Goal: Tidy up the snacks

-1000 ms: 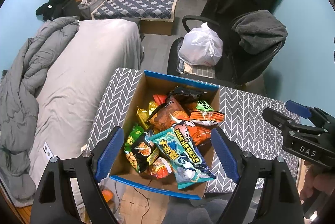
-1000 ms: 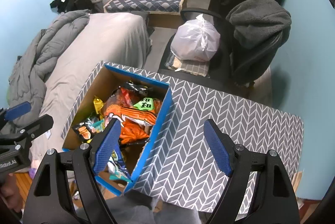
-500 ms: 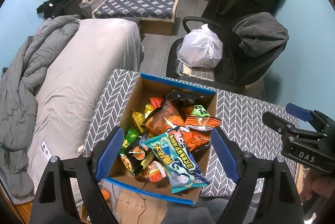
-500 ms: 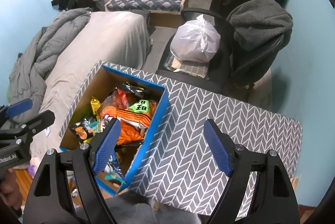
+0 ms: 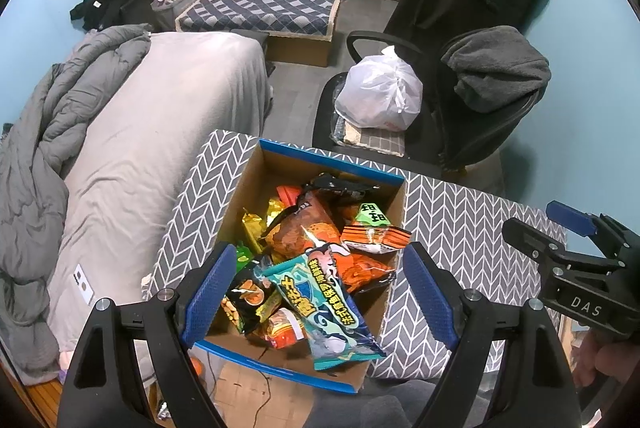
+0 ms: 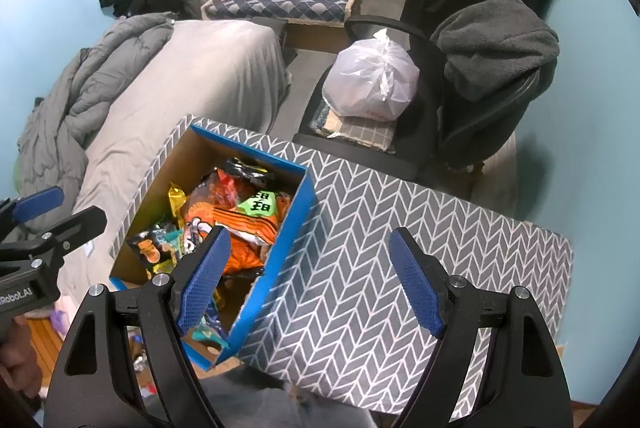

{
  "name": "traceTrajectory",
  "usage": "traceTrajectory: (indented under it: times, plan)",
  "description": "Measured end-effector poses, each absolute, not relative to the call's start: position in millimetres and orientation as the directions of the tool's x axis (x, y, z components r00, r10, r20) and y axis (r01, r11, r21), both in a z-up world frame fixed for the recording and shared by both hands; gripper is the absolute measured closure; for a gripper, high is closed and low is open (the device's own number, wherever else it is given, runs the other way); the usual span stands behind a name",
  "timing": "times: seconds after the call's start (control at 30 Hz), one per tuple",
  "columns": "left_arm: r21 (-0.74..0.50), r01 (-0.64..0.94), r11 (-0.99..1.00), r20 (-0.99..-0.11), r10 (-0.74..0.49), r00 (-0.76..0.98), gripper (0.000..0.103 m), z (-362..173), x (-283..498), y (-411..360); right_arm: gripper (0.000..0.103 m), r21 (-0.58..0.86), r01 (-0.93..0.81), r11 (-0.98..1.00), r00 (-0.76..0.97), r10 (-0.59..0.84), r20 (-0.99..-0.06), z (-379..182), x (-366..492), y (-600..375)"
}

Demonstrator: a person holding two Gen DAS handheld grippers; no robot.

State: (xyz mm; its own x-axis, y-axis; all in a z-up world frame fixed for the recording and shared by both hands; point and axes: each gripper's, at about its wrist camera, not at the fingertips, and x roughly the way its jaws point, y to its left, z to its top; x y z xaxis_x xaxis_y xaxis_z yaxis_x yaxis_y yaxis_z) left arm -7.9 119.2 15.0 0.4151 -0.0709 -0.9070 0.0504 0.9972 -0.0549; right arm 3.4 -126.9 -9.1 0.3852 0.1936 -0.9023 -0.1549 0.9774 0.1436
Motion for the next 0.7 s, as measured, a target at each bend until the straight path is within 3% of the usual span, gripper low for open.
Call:
traceTrajectory:
  times: [0.7]
  plan:
    - [-0.042,0.044,0.998,-0.912,-0.056,0.406,0.017,18.4,-11.4,100.3,0.022,0.147,-0.149,0.978,0.383,0.194,-0.903,-9.0,-0.6,-141.7]
